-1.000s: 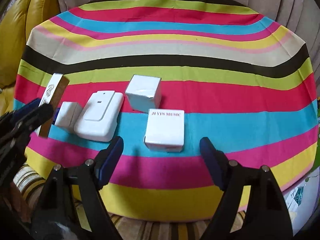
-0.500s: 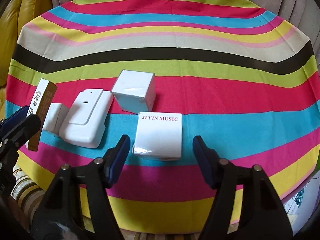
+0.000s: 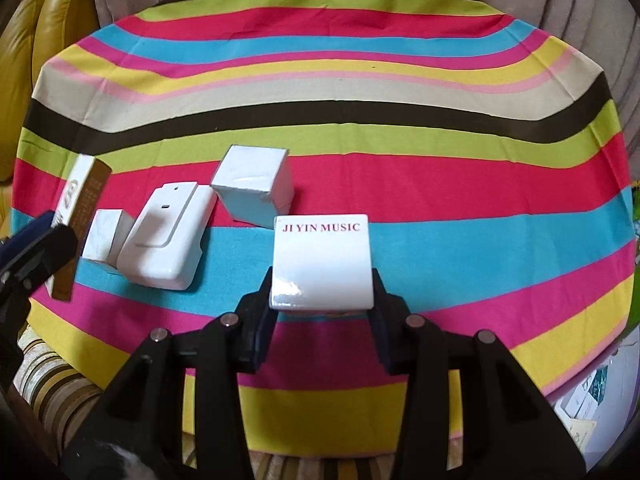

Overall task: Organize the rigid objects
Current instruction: 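Grasp the white JI YIN MUSIC box with the right tool while the left tool holds the dental box, then carry both boxes over the storage box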

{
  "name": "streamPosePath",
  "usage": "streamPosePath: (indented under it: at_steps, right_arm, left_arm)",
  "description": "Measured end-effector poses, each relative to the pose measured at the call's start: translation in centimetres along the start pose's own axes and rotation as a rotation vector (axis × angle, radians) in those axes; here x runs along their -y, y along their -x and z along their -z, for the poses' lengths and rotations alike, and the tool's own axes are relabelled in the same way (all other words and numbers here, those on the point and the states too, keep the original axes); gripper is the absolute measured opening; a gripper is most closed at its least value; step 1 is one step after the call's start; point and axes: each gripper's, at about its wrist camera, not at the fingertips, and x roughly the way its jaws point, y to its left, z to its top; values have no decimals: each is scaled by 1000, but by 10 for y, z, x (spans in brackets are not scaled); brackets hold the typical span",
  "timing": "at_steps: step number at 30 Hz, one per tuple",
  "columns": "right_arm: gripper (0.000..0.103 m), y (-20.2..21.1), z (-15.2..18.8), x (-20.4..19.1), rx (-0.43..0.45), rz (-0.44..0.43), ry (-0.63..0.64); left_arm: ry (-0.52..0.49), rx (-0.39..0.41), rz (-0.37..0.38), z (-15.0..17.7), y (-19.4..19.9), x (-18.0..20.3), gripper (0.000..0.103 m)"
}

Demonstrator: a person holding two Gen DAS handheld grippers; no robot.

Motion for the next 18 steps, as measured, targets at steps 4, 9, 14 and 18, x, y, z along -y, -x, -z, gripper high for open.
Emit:
streamPosePath:
  at_steps: [4,9,14,18]
  right_arm:
    - [45,14,5,14,15,6,-34]
    - [45,38,16,37,34,23,-76]
    - [45,61,33,63,39,45,-108]
    - [45,74,47,85,39,69,-136]
  left_arm:
    - [-16,-6,36,0,4,18,32]
    - [-37,-21,74,-1,6,41,32]
    - [-49,-54,139,-2,3,75,32]
    - [-39,-75,181,-3,1,97,32]
